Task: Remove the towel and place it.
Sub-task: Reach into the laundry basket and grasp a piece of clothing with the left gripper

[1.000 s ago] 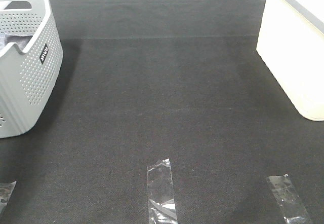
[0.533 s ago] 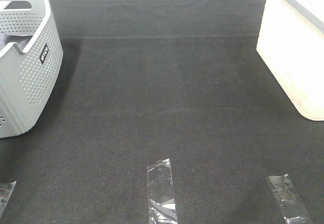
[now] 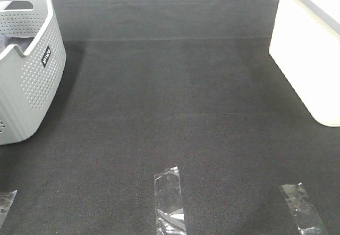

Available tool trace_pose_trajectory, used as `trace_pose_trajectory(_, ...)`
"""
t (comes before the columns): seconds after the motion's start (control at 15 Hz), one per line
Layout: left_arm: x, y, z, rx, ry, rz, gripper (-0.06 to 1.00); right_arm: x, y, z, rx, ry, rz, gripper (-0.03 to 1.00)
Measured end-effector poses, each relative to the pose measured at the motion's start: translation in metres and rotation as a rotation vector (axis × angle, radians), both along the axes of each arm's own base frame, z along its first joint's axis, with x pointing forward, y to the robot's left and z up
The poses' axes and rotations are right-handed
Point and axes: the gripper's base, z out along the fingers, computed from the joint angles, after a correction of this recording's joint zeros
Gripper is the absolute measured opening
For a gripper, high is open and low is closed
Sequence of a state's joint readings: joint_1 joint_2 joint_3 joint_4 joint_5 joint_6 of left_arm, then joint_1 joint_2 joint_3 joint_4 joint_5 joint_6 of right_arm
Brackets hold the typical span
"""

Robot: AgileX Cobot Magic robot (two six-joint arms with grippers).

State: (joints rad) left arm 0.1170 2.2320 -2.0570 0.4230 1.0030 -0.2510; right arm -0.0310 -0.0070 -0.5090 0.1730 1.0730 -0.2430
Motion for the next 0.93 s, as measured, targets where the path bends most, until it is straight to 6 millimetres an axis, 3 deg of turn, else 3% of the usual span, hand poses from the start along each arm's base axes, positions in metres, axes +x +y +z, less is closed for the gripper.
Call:
trace_pose_trajectory(0.2, 0.018, 0.002, -0.035, -0.004, 0.029, -0.007, 0.48, 0.0, 0.0, 0.0, 0.0, 0.0, 0.0, 0.5)
trace_pose_trajectory(0.4, 0.026, 0.005, -0.055, 0.036, 0.045, -0.022, 0.48, 0.0, 0.0, 0.0, 0.0, 0.0, 0.0, 0.5)
trace_pose_trajectory(0.93, 0.028, 0.017, -0.037, 0.034, -0.031, 0.07, 0.48, 0.0, 0.0, 0.0, 0.0, 0.001, 0.0, 0.5)
